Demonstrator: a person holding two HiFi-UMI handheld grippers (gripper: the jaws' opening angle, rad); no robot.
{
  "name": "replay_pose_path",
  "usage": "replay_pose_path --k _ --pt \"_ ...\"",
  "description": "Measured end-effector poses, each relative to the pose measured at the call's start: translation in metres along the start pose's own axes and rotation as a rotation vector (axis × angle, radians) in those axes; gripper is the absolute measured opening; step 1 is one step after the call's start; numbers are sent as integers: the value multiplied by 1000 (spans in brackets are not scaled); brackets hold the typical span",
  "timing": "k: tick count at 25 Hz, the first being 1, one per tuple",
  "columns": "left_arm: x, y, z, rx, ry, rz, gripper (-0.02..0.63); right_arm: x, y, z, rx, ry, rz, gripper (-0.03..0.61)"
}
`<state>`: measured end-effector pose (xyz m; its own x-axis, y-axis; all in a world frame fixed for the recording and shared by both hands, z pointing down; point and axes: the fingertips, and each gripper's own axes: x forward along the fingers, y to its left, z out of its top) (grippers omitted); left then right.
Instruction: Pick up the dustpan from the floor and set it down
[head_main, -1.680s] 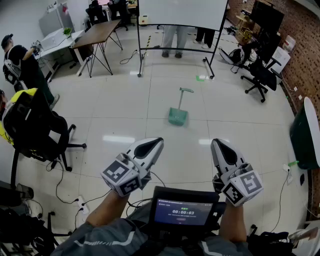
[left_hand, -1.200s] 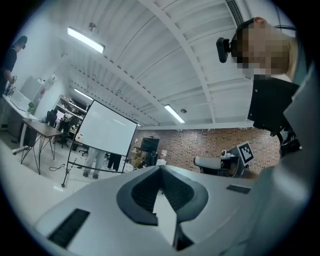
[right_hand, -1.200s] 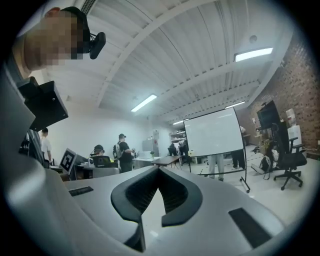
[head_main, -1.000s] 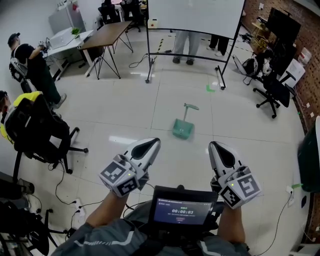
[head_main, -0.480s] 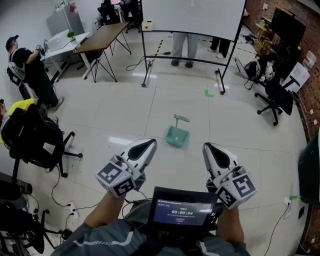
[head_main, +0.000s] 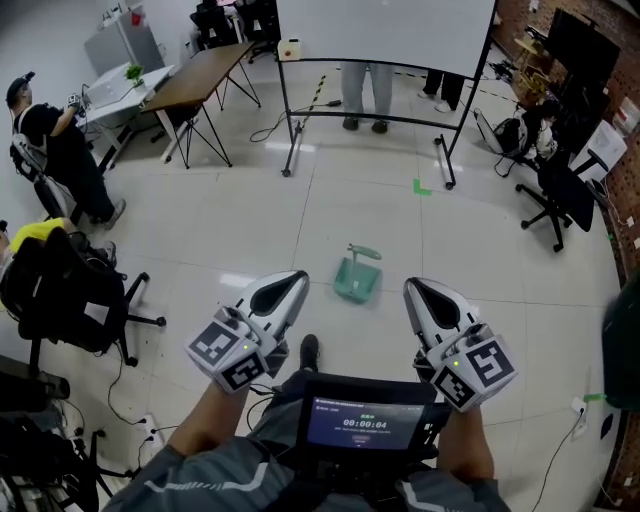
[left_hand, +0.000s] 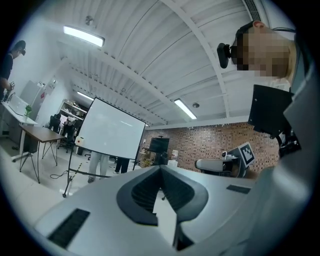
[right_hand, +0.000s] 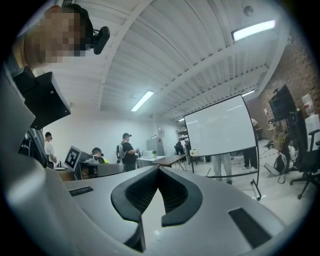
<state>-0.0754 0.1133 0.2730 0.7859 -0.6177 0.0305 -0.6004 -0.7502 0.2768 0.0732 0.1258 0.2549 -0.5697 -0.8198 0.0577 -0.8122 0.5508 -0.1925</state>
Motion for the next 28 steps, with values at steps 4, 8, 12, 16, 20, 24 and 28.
replay_pose_path --k 4,8,12,16,20,24,28 --pt "18 16 3 10 5 -57 26 9 -10 -1 -8 8 -46 18" --pt "37 21 11 29 0 -105 26 9 -26 2 -7 4 -93 18" --pt "42 32 9 15 13 -142 26 15 -30 -2 0 -7 -142 18" --pt "51 36 8 3 17 -192 26 15 -35 2 -24 -29 -203 18" --pt "58 36 6 2 22 -233 26 13 -35 3 -35 -30 -226 18" --pt "55 40 4 -16 22 -242 26 18 -29 -3 -34 4 -226 18" --pt "62 46 6 -17 8 -223 26 26 -35 1 -39 -7 -204 18"
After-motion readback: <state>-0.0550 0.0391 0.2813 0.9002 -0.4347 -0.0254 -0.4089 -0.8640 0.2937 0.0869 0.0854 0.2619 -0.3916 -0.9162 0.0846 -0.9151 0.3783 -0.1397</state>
